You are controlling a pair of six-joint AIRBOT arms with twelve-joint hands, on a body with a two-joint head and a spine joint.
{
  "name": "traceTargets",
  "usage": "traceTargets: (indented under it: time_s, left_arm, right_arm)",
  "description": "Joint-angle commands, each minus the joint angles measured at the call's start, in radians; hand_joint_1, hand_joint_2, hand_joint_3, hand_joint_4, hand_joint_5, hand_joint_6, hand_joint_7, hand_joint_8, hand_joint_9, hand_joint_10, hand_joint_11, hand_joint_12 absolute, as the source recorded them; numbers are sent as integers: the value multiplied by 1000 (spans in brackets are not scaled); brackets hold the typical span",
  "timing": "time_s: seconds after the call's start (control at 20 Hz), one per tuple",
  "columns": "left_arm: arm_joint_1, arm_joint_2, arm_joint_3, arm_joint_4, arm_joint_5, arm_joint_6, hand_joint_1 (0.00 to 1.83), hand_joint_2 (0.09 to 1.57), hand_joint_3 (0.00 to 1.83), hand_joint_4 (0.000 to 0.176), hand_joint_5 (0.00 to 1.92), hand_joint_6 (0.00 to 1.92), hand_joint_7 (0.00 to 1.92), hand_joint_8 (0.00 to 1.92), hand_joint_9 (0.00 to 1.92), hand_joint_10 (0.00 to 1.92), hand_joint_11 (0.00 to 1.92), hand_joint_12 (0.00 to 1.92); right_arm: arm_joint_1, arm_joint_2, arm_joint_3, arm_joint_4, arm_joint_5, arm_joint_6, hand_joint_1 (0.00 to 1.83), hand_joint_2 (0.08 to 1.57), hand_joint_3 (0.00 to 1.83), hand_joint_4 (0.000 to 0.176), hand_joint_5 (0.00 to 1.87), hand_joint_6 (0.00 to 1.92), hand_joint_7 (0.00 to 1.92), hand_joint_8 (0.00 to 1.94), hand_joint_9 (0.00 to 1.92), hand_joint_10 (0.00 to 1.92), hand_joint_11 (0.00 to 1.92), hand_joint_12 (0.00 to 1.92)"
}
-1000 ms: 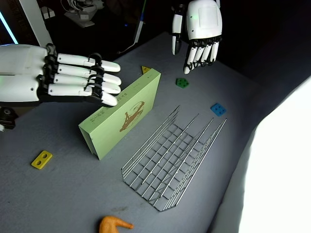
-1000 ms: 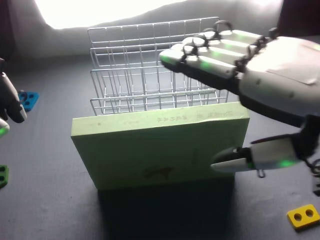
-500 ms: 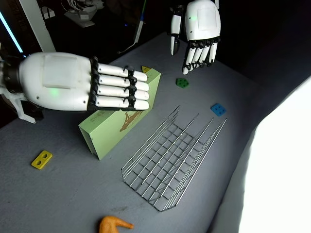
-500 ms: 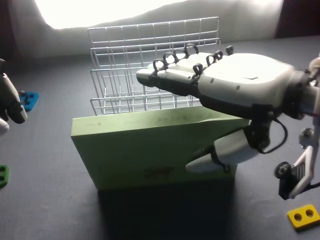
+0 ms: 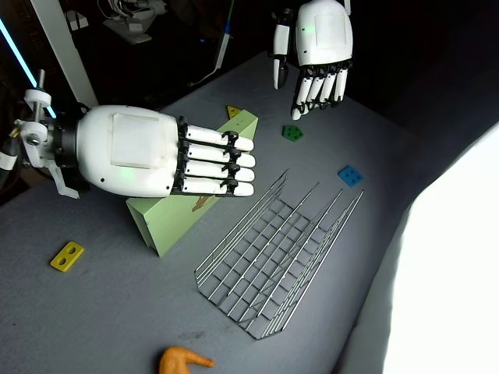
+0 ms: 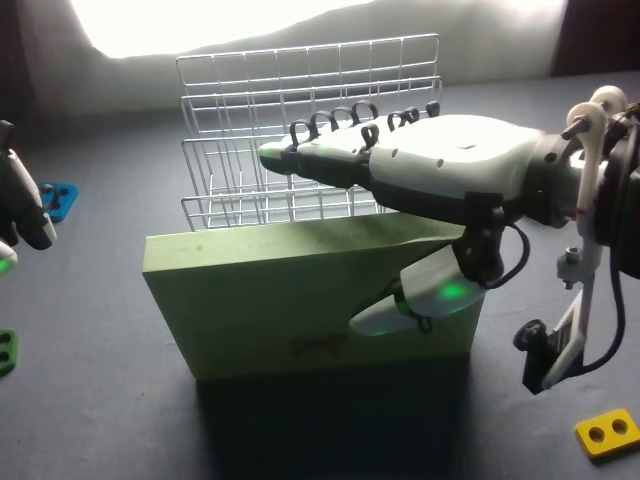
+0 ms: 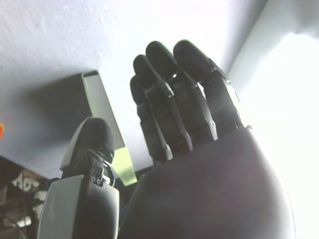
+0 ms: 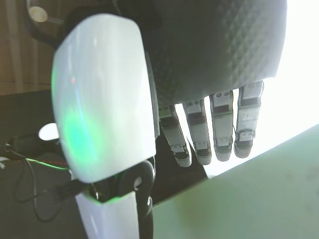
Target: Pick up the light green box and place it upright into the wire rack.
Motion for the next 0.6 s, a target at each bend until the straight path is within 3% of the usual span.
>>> traceTargets:
  time_s: [0.0, 0.15, 0.25, 0.55]
  left_arm:
    - [-9, 3, -3, 8, 69, 1, 466, 1388, 1, 0, 722, 7, 865, 10, 621, 697, 319, 1523]
    - [-8, 3, -6, 8, 69, 1, 483, 1385, 0, 0, 724, 7, 865, 9, 625, 684, 328, 1533]
    - [-8, 3, -7, 8, 69, 1, 507, 1380, 0, 0, 728, 8, 867, 9, 627, 673, 316, 1535]
    - [-6, 3, -6, 8, 69, 1, 528, 1378, 0, 0, 723, 4, 860, 4, 634, 671, 329, 1537]
  right_arm:
    - [8, 2, 2, 3, 106, 1, 1028, 925, 5, 12, 0, 0, 51, 17, 61, 24, 30, 16]
    - [2, -6, 8, 8, 103, 1, 1024, 931, 6, 10, 0, 0, 61, 15, 58, 20, 48, 34]
    - [0, -12, 16, 28, 85, 2, 1058, 924, 0, 14, 1, 0, 79, 2, 78, 4, 1, 294]
    - [-7, -22, 29, 56, 59, 1, 998, 973, 10, 1, 78, 15, 153, 9, 167, 22, 0, 647]
